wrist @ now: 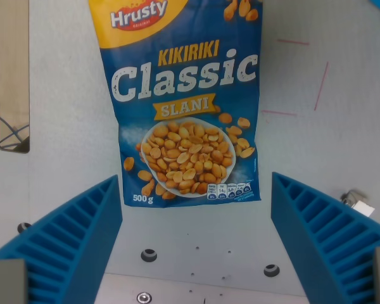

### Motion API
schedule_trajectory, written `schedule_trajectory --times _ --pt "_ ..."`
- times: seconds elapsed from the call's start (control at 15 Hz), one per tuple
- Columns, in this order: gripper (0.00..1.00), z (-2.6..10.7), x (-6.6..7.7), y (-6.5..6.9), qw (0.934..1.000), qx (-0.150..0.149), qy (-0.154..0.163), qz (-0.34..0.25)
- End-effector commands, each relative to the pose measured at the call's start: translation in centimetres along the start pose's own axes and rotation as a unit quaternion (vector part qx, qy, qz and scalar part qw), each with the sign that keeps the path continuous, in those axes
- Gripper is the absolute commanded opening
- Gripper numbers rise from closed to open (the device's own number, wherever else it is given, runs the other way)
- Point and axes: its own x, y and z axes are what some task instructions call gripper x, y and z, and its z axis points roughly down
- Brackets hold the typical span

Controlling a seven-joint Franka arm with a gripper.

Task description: Move in gripper positive x

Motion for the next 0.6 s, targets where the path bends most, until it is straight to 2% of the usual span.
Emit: schedule_trajectory --times 0.07,0.6 --pt "1.0 -0.3 0.5 0.0 1.0 0.0 0.003 0.0" --pt "1.0 -0.3 4.5 0.0 1.0 0.0 0.003 0.0"
